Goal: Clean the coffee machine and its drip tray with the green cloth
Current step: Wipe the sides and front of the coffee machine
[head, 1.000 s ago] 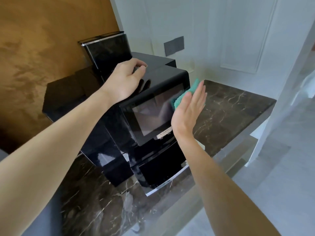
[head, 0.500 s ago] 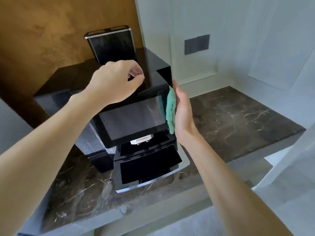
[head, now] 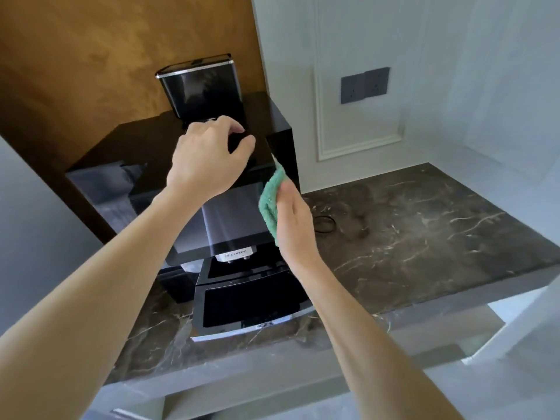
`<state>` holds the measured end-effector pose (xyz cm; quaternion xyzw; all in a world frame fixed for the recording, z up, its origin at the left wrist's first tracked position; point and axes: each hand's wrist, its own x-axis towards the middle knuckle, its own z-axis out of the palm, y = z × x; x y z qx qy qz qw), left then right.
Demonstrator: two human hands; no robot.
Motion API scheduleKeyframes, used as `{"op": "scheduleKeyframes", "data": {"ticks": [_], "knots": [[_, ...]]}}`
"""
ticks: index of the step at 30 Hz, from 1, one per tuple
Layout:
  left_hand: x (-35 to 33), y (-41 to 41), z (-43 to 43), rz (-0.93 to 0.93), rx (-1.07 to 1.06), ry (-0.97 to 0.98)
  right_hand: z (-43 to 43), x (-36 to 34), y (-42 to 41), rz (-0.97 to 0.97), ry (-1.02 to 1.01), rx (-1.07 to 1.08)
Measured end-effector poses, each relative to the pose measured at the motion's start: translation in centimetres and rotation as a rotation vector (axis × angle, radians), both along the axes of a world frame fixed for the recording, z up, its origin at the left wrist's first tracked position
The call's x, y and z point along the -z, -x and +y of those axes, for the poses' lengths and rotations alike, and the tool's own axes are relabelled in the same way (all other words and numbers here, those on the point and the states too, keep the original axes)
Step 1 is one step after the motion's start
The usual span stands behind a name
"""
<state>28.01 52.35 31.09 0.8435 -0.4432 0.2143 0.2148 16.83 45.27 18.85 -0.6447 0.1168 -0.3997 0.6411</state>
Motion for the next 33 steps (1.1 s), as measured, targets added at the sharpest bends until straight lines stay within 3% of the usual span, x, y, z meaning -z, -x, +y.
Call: {"op": "scheduleKeyframes", "data": {"ticks": [9, 13, 16, 20, 25, 30, 33], "knots": [[-0.2, 0.2, -0.5, 0.059, -0.085, -0.052, -0.6, 3.8, 3.1, 0.085, 0.078, -0.083], [-0.3, 0.5, -0.8, 0.107, -0.14, -0.03, -3.7, 5.3, 4.6, 0.142, 0.125, -0.238], [-0.5, 1.3, -0.9, 0.155, -0.189, 0.002, -6.5, 4.0, 5.8, 0.122, -0.024, -0.343], [-0.2, 2.5, -1.6, 0.204, -0.224, 0.132, -8.3, 0.2, 4.4, 0.008, -0.328, -0.203], [0.4, 3.7, -3.6, 0.263, -0.37, 0.293, -7.3, -3.2, -0.7, -0.051, -0.197, -0.156], [1.1, 3.9, -4.1, 0.166, -0.51, 0.33, -4.3, -4.0, -2.6, -0.03, -0.341, -0.087], [1.3, 3.9, -4.3, 0.13, -0.533, 0.341, -4.2, -3.7, -1.4, -0.055, -0.292, -0.173]]}}
